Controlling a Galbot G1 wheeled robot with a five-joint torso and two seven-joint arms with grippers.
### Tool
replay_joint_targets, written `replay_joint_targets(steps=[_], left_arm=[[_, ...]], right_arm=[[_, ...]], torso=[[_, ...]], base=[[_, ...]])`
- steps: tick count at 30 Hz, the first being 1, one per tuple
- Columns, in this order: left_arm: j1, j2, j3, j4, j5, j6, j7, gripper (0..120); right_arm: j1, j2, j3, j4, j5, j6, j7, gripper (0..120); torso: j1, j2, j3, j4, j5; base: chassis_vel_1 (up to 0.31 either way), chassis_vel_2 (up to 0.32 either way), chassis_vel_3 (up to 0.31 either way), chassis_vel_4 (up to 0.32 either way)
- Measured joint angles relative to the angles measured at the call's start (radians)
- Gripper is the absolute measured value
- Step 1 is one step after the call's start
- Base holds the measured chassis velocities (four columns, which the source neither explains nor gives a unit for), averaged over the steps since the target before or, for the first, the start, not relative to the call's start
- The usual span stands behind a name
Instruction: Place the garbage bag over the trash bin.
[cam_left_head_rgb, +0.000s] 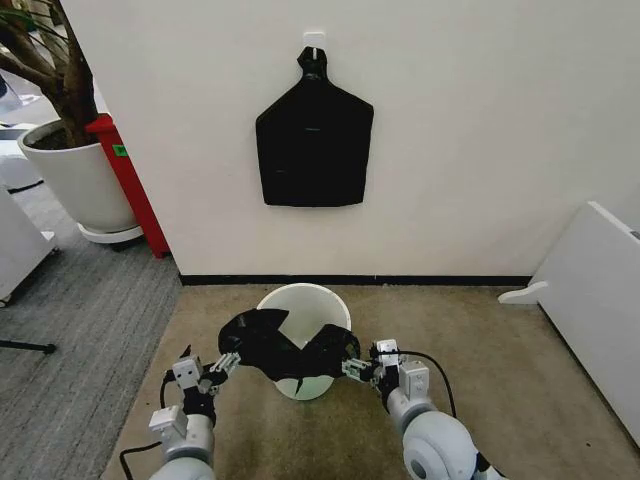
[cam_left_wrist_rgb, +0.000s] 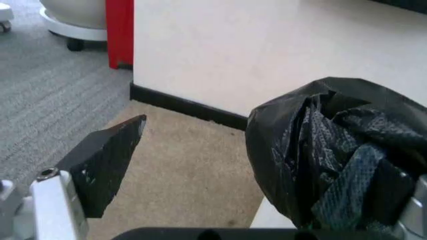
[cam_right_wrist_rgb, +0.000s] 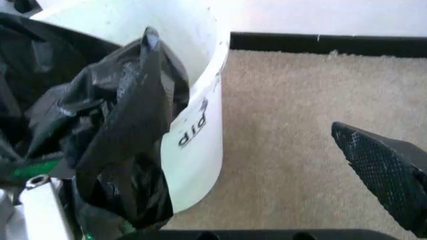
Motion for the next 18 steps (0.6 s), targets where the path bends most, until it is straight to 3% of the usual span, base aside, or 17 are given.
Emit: replay_joint_targets(steps=[7,10,15,18], left_arm=[[-0.036,0.003,-0.019,0.038,-0.012,-0.005,0.0,100],[-0.056,0.003,-0.025,0.059,-0.088,-0.006,0.007,100],[-0.017,0.004,-0.011,0.005,-0.226,0.054,0.051,100],[-0.008,0.004,-0.006,-0.012,-0.244,0.094,0.072,99]], right_arm=[[0.005,0.012,-0.006,-0.014,0.025,0.009,-0.01,100],[0.013,0.021,-0.006,-0.028,0.048,0.039,-0.028,100],[0.014,0.023,0.005,-0.03,0.042,0.067,-0.05,100],[0.016,0.02,0.011,-0.026,0.029,0.075,-0.062,100]], torso=[[0.0,0.0,0.0,-0.0001,-0.0001],[0.0,0.0,0.0,0.0,-0.0001],[0.0,0.0,0.0,0.0001,0.0],[0.0,0.0,0.0,0.0,0.0]], base=[[0.0,0.0,0.0,0.0],[0.0,0.0,0.0,0.0],[0.0,0.0,0.0,0.0],[0.0,0.0,0.0,0.0]])
